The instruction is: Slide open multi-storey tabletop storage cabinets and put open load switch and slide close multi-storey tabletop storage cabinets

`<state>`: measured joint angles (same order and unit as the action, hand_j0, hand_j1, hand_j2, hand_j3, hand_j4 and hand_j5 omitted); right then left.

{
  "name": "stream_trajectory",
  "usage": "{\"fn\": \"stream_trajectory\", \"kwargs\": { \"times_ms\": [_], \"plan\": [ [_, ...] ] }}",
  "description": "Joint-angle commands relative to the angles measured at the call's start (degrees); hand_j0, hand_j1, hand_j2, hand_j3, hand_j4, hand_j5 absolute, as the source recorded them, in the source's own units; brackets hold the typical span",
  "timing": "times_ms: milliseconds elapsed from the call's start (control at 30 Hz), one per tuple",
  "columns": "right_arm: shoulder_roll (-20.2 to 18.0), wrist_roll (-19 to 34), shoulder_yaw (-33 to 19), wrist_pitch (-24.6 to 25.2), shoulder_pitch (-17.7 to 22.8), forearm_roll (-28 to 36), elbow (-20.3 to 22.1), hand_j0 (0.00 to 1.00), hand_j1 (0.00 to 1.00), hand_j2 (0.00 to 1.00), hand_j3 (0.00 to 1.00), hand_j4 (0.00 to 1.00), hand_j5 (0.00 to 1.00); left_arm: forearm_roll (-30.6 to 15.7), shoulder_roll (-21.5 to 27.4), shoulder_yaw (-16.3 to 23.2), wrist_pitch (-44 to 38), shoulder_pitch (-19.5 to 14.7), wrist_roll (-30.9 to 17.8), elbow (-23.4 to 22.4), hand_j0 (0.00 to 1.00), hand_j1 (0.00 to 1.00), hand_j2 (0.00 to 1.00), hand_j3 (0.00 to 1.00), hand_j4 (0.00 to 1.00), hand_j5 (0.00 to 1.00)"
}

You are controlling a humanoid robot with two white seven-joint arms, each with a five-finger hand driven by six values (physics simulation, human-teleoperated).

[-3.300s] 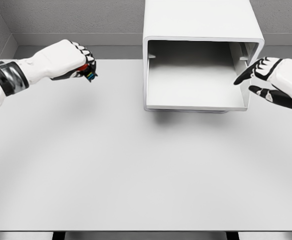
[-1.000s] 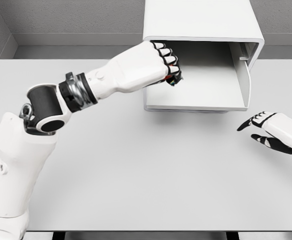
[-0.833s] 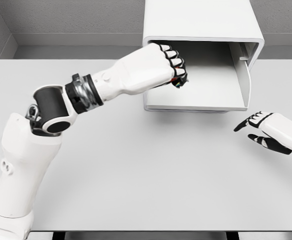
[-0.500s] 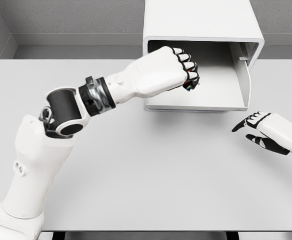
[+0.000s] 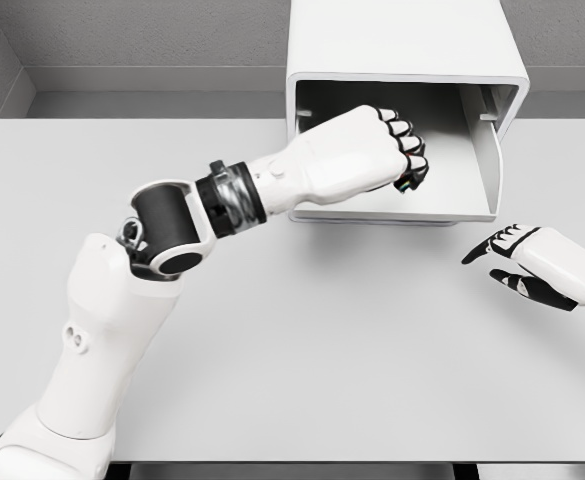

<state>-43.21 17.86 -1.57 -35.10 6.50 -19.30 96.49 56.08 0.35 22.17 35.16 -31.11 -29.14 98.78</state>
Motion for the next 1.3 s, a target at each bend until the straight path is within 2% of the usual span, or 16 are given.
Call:
{"fn": "stream_trajectory", "kwargs": {
  "times_ms": [0,633,1000,1267],
  "plan": [
    [-0.04,-0.02,-0.01,0.10,0.00,0.40,0.02,0.59,0.59,0.59,0.59,0.59,0.59,-0.18,-0.18,0.07,-0.16,0.00,0.05,-0.78,0.40,0.40,0.40,0.40,0.40,0.40],
    [0.84,1.65,-0.10,0.10,0.00,0.58,0.89,0.59,0.59,0.59,0.59,0.59,0.59,-0.09,-0.35,0.42,-0.16,0.00,0.05,-2.98,0.41,0.41,0.41,0.41,0.41,0.41],
    [0.84,1.65,-0.10,0.10,0.00,0.58,0.89,0.59,0.59,0.59,0.59,0.59,0.59,-0.09,-0.35,0.25,-0.16,0.00,0.14,-3.94,0.56,0.56,0.56,0.56,0.56,0.56],
    [0.84,1.65,-0.18,0.10,0.00,0.58,0.81,0.59,0.59,0.59,0.59,0.59,0.59,-0.18,-0.35,-0.02,-0.16,0.00,0.14,-4.12,0.60,0.60,0.60,0.60,0.60,0.60]
  ]
}}
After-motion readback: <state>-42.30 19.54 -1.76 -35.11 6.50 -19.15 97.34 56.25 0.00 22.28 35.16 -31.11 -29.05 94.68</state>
